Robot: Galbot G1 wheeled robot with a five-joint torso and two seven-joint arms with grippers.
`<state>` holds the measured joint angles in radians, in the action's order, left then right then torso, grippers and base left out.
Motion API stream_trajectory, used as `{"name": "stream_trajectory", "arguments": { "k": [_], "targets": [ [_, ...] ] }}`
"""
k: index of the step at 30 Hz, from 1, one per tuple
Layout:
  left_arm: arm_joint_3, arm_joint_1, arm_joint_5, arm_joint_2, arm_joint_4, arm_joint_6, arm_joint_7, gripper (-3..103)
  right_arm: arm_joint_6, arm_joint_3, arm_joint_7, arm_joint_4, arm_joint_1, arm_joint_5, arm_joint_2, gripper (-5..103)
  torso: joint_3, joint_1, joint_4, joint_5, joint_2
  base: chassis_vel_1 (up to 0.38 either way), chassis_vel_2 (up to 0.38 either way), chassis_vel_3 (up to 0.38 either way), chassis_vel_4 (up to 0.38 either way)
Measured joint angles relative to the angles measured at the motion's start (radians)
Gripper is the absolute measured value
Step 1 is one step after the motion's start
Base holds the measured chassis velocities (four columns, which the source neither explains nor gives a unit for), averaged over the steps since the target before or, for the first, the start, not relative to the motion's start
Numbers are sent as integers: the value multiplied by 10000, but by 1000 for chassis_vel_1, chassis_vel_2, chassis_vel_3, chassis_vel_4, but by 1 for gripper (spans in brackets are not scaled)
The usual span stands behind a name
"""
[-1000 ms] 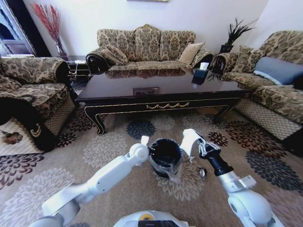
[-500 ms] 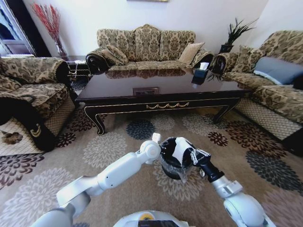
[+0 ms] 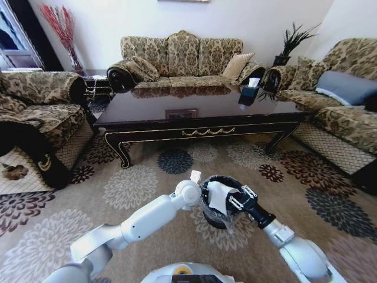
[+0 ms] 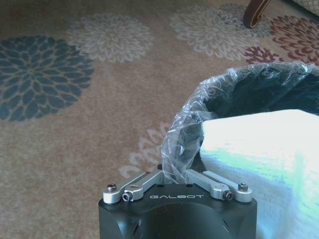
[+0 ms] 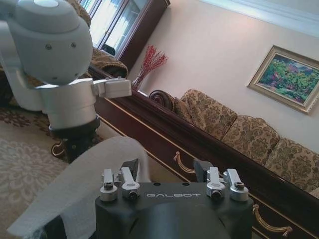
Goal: Move to the front of the table and pick up the trash from the floor, then place it into the trash bin.
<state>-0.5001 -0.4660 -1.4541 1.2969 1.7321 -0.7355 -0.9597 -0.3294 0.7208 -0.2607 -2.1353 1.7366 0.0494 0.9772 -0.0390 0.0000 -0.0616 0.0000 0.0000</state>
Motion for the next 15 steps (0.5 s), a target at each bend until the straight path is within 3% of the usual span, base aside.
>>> {"name": "stream_trajectory", "arguments": {
  "k": [2, 3, 6, 8, 10, 12, 13, 14, 15],
  "targets": [
    [7, 0, 4, -132, 76, 0, 0, 0, -164, 99, -85, 119, -46, -365, 7, 73, 0, 0, 3, 0, 0, 0, 0, 0, 0],
    [7, 0, 4, -132, 76, 0, 0, 0, -164, 99, -85, 119, -46, -365, 7, 73, 0, 0, 3, 0, 0, 0, 0, 0, 0],
    [7, -9, 6, -203, 142, 1, 5, 0, -587, 375, -287, 349, -337, -1501, -26, 89, 0, 0, 3, 0, 0, 0, 0, 0, 0],
    [7, -12, 6, -203, 154, 1, 9, 0, -810, 492, -355, 458, -453, -2062, -41, 89, 0, 0, 3, -1, 0, 0, 0, 0, 0],
    [-17, -17, 21, -217, 202, 1, 10, 0, -1470, 825, -609, 621, -701, -3410, -74, 97, 0, 0, 0, 1, 0, 0, 0, 0, 0],
    [-54, -17, 27, -220, 227, 1, 16, 0, -2462, 1343, -1243, 627, -1010, -4910, -101, 100, 0, -1, 2, 0, 0, 0, 0, 0, 0],
    [-54, -17, 27, -220, 227, 1, 16, 0, -2462, 1343, -1243, 627, -1010, -4910, -101, 100, 0, -1, 2, 0, 0, 0, 0, 0, 0],
    [-92, -7, 52, -192, 222, 1, 17, 0, -3227, 1749, -1817, 518, -1241, -6097, -100, 100, -1, 0, 4, 1, -1, 0, 0, 0, 0],
    [-119, 6, 62, -153, 205, 1, 27, 0, -3608, 1981, -2111, 405, -1358, -6650, -92, 100, -1, 0, 5, 1, 0, 0, 0, 0, 0]
  ]
}}
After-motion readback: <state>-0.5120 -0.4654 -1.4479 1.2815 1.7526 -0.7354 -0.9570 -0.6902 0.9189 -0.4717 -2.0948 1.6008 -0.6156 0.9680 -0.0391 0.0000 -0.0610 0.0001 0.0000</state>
